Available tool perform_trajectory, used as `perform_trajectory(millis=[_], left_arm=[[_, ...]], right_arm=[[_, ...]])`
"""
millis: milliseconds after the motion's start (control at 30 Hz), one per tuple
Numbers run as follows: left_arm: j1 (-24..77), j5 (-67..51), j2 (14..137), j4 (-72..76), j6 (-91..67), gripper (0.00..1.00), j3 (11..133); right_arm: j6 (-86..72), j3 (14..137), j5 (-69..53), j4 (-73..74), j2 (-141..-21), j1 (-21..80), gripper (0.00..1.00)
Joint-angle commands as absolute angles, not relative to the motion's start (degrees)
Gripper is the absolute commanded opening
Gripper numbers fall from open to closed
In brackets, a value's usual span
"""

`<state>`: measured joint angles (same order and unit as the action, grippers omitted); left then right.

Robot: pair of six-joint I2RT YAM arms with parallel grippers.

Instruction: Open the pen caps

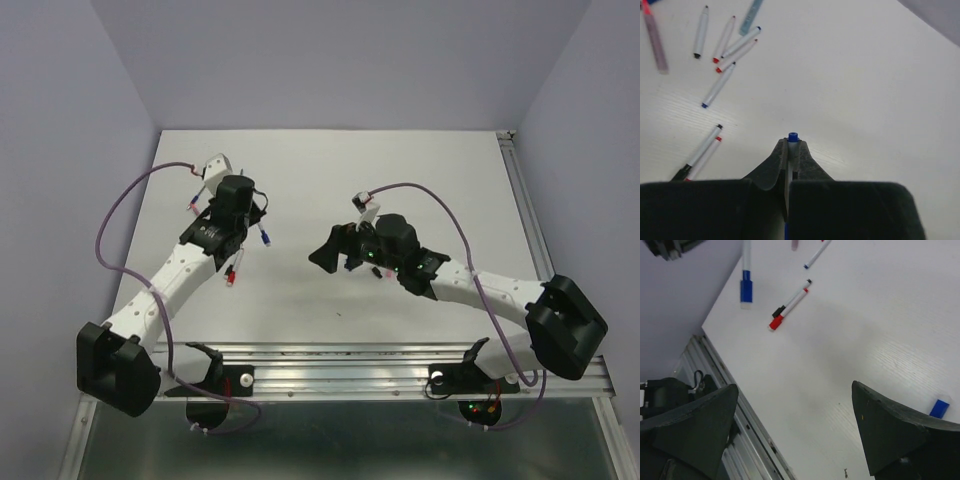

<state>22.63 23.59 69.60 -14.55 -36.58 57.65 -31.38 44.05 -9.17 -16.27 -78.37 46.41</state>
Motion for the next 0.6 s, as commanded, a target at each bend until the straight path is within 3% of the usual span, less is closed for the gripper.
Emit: perform_trajectory(millis=[0, 567], left_arm=[[26.27, 19.16, 64.26, -6.96, -45.06, 0.0, 51.96], [36.91, 16.52, 60.73, 2.46, -50.89, 0.0, 46.14]], right_arm=[[-34.27, 43.77, -18.71, -27.06, -77.52, 45.97, 1.0], [-43.06, 50.71, -29.62, -35.77, -88.85, 45.97, 0.93]])
